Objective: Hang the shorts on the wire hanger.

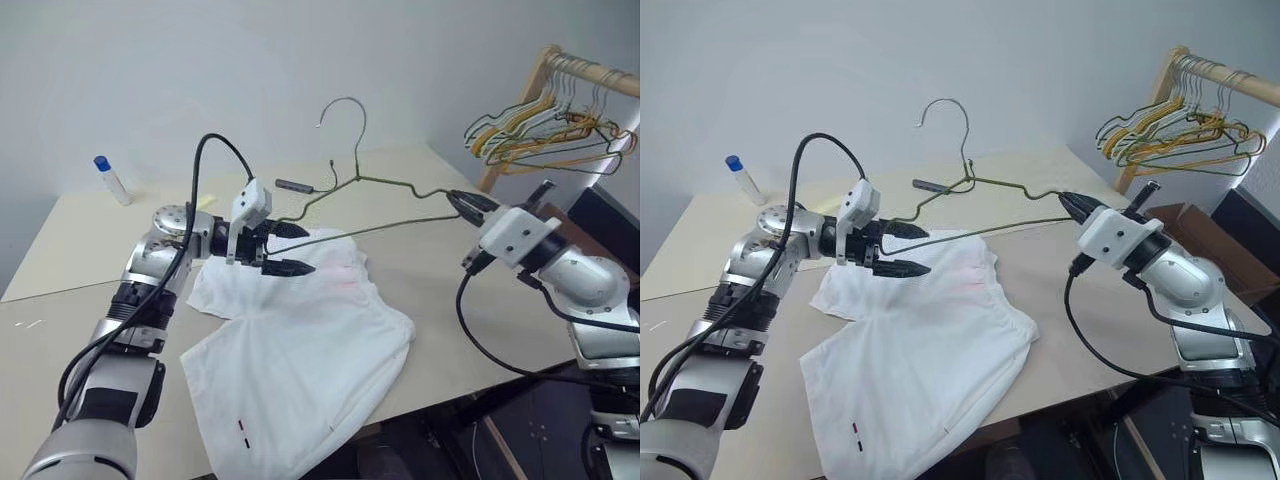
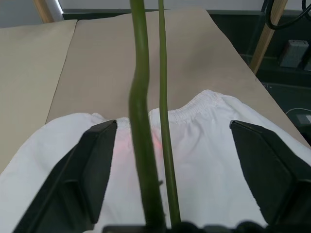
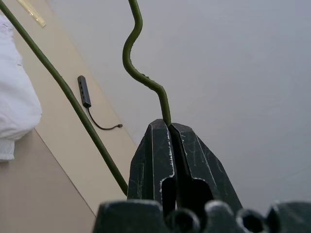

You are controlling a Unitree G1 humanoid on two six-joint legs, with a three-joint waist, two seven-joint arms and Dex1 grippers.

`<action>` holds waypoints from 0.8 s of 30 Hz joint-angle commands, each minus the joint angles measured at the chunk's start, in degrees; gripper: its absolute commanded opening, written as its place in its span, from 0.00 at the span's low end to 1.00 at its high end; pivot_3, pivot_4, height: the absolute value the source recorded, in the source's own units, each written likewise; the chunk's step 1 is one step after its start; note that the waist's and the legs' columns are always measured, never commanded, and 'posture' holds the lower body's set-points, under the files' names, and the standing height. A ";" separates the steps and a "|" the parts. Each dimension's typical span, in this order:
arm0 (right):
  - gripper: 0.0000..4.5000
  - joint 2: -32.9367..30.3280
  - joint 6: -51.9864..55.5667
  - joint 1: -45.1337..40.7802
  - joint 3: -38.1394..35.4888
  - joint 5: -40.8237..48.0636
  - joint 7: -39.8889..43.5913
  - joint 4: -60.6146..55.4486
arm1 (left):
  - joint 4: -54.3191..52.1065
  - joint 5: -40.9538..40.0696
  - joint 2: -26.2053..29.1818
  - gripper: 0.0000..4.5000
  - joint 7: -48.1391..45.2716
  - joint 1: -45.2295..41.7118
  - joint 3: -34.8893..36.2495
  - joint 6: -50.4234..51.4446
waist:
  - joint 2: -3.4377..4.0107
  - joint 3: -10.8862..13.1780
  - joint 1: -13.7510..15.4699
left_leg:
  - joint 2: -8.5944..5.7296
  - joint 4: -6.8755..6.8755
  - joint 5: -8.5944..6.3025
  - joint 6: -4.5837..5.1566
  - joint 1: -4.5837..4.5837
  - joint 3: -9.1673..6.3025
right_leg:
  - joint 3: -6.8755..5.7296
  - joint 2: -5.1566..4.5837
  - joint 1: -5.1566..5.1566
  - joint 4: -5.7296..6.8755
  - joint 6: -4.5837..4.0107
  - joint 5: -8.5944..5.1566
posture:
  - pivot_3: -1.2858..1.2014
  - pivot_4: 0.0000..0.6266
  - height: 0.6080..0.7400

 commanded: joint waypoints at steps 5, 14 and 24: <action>0.00 0.09 -0.21 -0.83 -1.98 1.52 -0.25 -2.11 | -2.15 -0.29 -0.04 0.38 0.72 -0.34 1.78 0.67 | 0.00 0.00 -0.06 | 0.00 0.00 0.00 0.00 0.00 0.00 | 0.01 0.00 -0.01 0.00 0.00 0.00 | 0.42 0.00 1.00; 0.06 -0.16 -0.37 -1.02 -1.29 2.45 1.55 -2.47 | -5.75 -0.68 1.78 0.00 1.23 1.75 3.09 1.98 | 0.00 0.00 -0.08 | 0.01 0.00 0.00 0.00 -0.01 -0.01 | 0.01 0.00 -0.02 0.02 0.00 0.00 | 0.42 0.00 1.00; 0.75 -12.19 22.27 8.12 -2.89 26.79 25.02 -14.25 | -8.15 9.01 6.92 0.00 4.92 8.23 1.06 -14.33 | -0.01 0.01 0.91 | 0.00 -0.01 -0.01 0.02 -0.02 -0.06 | -0.04 -0.06 0.02 -0.06 0.00 0.00 | 0.43 0.00 1.00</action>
